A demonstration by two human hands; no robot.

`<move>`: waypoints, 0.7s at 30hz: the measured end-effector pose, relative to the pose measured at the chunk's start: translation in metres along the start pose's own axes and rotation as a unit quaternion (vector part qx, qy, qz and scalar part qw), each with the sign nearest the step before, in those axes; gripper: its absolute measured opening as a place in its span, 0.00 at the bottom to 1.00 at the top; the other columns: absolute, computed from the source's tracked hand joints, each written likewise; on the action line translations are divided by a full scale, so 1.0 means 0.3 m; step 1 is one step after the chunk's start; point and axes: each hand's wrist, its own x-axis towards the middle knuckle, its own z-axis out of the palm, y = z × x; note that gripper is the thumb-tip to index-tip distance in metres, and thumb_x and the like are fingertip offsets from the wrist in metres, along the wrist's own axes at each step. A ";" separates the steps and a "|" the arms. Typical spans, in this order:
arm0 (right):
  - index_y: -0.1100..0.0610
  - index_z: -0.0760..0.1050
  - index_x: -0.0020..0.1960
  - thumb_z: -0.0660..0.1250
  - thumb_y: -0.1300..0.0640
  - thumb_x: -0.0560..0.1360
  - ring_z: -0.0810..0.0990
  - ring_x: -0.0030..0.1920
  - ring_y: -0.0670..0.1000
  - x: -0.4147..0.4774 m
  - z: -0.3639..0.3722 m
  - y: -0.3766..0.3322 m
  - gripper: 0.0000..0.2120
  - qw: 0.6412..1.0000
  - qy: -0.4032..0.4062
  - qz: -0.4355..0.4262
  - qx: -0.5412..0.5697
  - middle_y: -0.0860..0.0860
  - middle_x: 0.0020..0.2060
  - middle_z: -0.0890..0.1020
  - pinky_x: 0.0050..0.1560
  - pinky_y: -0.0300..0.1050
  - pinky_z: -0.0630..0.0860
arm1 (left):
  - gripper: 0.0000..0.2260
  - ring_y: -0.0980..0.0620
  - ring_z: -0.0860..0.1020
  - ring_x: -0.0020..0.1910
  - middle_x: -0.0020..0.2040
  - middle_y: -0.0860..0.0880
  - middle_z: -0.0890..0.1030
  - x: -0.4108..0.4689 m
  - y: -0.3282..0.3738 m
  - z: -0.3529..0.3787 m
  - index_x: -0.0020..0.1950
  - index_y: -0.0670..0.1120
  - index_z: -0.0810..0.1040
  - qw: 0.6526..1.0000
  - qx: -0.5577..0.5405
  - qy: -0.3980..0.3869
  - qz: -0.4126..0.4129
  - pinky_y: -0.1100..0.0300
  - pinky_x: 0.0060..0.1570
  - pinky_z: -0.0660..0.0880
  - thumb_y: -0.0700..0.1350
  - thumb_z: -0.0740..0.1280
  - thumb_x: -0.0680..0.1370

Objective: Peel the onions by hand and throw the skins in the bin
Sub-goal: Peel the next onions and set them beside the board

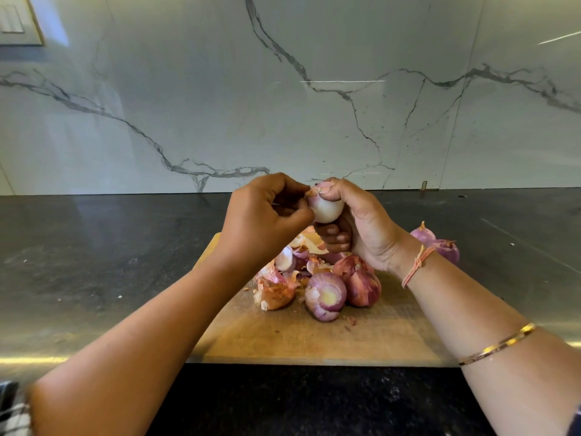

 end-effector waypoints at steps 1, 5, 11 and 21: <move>0.52 0.70 0.35 0.57 0.49 0.68 0.53 0.28 0.48 0.001 0.002 0.000 0.08 1.000 0.001 -0.006 -0.002 0.49 0.25 0.63 0.27 0.40 0.50 | 0.05 0.58 0.80 0.39 0.40 0.53 0.82 0.001 -0.004 0.002 0.45 0.47 0.80 1.000 0.016 0.006 0.014 0.66 0.39 0.78 0.37 0.69 0.73; 0.47 0.72 0.28 0.57 0.48 0.68 0.54 0.26 0.47 0.005 0.009 -0.002 0.12 1.000 -0.006 -0.017 -0.016 0.49 0.24 0.64 0.27 0.40 0.50 | 0.07 0.56 0.79 0.37 0.41 0.49 0.82 0.004 -0.013 0.009 0.46 0.42 0.82 0.996 0.063 0.024 0.055 0.65 0.38 0.76 0.43 0.68 0.71; 0.53 0.73 0.32 0.55 0.50 0.69 0.55 0.24 0.46 0.001 0.002 -0.004 0.12 0.998 -0.040 -0.029 -0.035 0.49 0.24 0.68 0.26 0.38 0.50 | 0.06 0.55 0.79 0.35 0.37 0.55 0.81 0.007 -0.009 -0.002 0.43 0.48 0.80 0.998 0.048 0.026 0.036 0.60 0.35 0.77 0.37 0.68 0.74; 0.55 0.69 0.53 0.64 0.52 0.69 0.74 0.36 0.49 0.017 -0.009 0.008 0.14 0.987 0.055 -0.091 -0.122 0.55 0.41 0.79 0.33 0.42 0.70 | 0.10 0.55 0.81 0.36 0.36 0.55 0.82 0.014 -0.021 -0.004 0.39 0.54 0.78 0.995 -0.003 0.064 -0.082 0.56 0.41 0.81 0.40 0.66 0.76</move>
